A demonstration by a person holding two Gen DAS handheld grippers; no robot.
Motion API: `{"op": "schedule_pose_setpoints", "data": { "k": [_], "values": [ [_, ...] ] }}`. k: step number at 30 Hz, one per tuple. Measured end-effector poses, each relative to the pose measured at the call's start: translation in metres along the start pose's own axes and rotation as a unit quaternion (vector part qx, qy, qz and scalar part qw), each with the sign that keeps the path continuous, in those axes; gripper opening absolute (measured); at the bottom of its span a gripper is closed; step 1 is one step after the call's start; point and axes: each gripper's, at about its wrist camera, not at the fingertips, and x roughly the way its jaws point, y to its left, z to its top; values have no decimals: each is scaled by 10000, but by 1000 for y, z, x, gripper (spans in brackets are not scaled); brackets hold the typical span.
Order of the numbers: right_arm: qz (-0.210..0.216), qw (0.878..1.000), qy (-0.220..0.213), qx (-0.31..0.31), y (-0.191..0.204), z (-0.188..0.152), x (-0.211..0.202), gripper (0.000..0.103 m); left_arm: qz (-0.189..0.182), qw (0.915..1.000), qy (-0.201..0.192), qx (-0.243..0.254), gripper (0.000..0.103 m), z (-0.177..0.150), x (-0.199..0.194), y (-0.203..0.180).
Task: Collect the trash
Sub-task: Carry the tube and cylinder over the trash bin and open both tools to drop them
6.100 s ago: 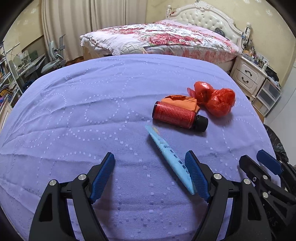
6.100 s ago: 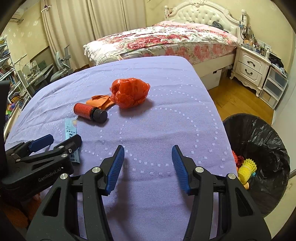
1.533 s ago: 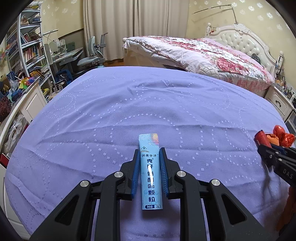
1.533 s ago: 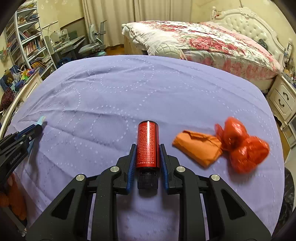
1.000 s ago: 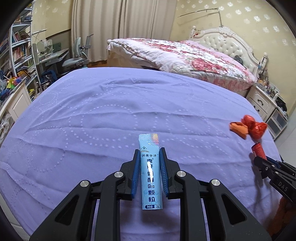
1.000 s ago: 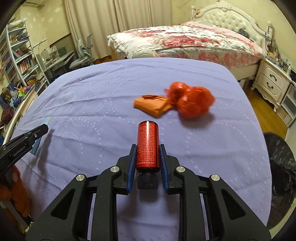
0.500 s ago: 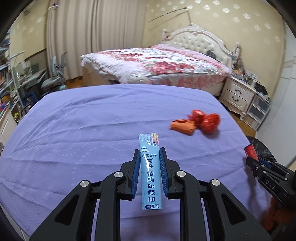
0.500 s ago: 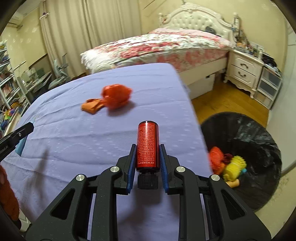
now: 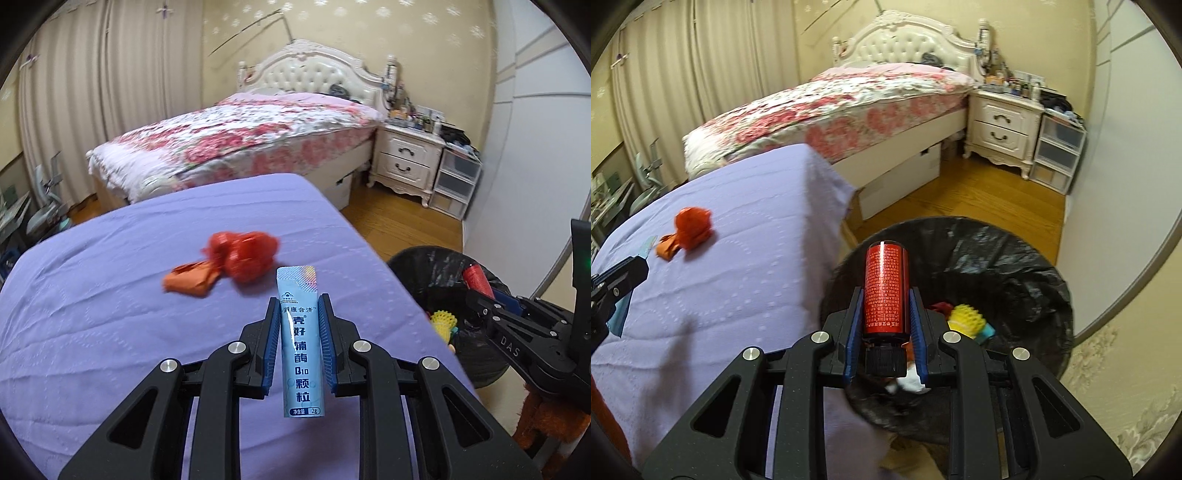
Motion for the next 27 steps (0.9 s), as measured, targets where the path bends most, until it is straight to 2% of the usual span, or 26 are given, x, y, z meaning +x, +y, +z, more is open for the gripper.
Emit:
{"op": "schedule_pose_setpoints", "data": {
  "k": [6, 11, 18, 27],
  "values": [
    [-268, 9992, -101, 277, -32, 7, 3, 23, -145, 9991, -58, 389, 22, 13, 21, -40],
    [-379, 9979, -168, 507, -56, 12, 3, 23, -238, 9984, -13, 513, 22, 18, 34, -63],
    [-469, 9966, -159, 655, -69, 15, 9, 23, -285, 9974, 30, 661, 22, 26, 54, -88],
    [-504, 9960, -53, 739, -75, 15, 24, 23, -229, 9965, 157, 792, 23, 30, 72, -100]
  ]
}}
